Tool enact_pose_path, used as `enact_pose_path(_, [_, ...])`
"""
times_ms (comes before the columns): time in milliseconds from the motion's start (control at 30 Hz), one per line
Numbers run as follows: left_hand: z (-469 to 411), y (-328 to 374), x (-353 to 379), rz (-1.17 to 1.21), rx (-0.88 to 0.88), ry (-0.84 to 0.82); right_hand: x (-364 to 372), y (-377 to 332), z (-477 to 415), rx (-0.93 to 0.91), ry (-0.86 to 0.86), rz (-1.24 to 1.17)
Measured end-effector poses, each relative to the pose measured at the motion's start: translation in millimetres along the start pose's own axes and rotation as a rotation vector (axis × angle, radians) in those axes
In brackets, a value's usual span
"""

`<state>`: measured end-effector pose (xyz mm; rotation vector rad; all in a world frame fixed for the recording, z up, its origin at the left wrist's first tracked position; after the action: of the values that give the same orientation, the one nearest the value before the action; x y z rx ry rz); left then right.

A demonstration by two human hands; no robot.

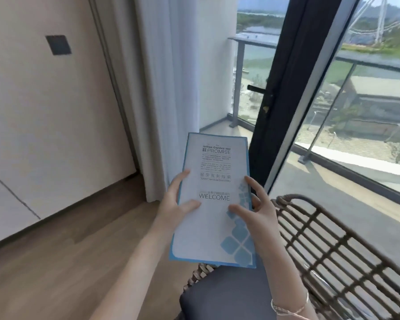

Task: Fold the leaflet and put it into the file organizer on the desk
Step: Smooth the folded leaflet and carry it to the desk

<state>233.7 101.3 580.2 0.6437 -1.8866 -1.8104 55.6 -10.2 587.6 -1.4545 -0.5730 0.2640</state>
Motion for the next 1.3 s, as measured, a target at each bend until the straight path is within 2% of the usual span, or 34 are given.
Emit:
enact_pose_path(233, [11.8,-1.4,-123.0,-0.010,-0.014,0.302,130.2,27.1,-37.8,0.083,-0.295,-0.006])
enact_pose_path(400, [3.1,-6.6,-214.8,-0.005,-0.015,0.448,233.2,50.3,-63.6,0.122,-0.419,-0.007])
enact_pose_path(533, [-9.9,-3.1,-301.6,-0.058,0.018,0.535,331.2,66.5,-82.9,0.136,-0.525,-0.004])
enact_pose_path(800, [17.4,14.5,-471.3,-0.073,0.032,0.833,532.2,94.8,-84.4,0.194,-0.848,-0.013])
enact_pose_path(1100, [72.4,-20.7,-600.1,-0.041,-0.052,1.256,720.5,164.2,-61.2,0.280,-1.243,0.090])
enact_pose_path(1300, [90.8,-25.9,-684.9,-0.008,-0.008,1.579,865.2,204.5,-38.1,0.312,-1.529,0.104])
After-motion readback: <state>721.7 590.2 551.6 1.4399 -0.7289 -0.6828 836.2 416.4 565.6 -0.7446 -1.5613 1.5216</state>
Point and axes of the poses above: each hand's wrist, its own z-axis away from the middle knuckle, its own x-axis out of the palm, y = z × x, the point moved 3 cm from there along -z, towards the middle knuckle, and after that the axes turned 9 degrees about -z, right-handed, at the moved point
